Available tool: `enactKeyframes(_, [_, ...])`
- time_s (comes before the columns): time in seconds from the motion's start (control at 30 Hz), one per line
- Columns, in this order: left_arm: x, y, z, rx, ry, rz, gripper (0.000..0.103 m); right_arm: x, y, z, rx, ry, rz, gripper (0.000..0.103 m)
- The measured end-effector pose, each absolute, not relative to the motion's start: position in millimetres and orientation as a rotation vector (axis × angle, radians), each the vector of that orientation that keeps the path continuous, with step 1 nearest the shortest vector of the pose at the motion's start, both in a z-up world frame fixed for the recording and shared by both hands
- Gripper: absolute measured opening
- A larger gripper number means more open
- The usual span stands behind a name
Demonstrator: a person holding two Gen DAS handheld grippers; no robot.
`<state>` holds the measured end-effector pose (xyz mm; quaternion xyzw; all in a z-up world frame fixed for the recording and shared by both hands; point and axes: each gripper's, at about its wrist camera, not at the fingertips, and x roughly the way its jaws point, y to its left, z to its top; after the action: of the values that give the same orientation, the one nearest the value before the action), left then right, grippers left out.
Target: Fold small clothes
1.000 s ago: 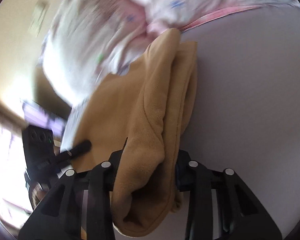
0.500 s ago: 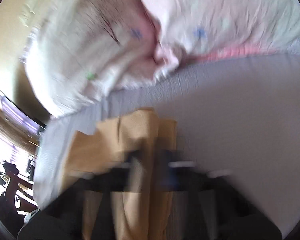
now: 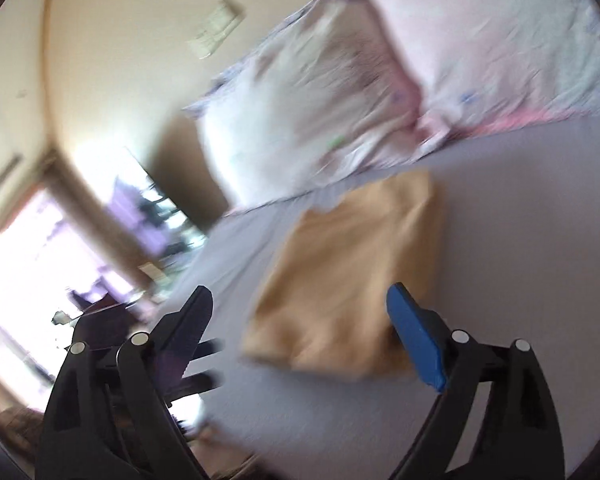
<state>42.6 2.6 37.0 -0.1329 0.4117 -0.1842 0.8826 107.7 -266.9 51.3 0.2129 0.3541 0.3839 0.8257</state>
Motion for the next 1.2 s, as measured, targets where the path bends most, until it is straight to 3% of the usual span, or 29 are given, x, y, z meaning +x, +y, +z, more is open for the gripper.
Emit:
enactKeyframes(0.17, [31.8,-3.0,30.7,-0.248,0.875,-0.327,0.101,132.8,-270.5,-6.8,0.444,1.016,0.511,0.086])
enactKeyframes(0.27, [28.2,-5.4,26.8,-0.231,0.895,-0.292,0.101,113.8,-287.6,0.0,0.501,0.948,0.528,0.088])
enactKeyframes(0.33, [27.3,-7.7,22.8,-0.217,0.918,-0.260,0.101,97.4,-289.3,10.3,0.449,0.901,0.491,0.102])
enactKeyframes(0.63, [42.2,-33.2,10.3,-0.039,0.986,-0.086,0.101,61.4,-237.6,7.2,0.046,0.887,0.275,0.102])
enactKeyframes(1.2, [46.9,-34.7,5.3,0.014,1.000,-0.004,0.101,61.2,-208.2,-19.9,-0.079,0.924,0.215,0.102])
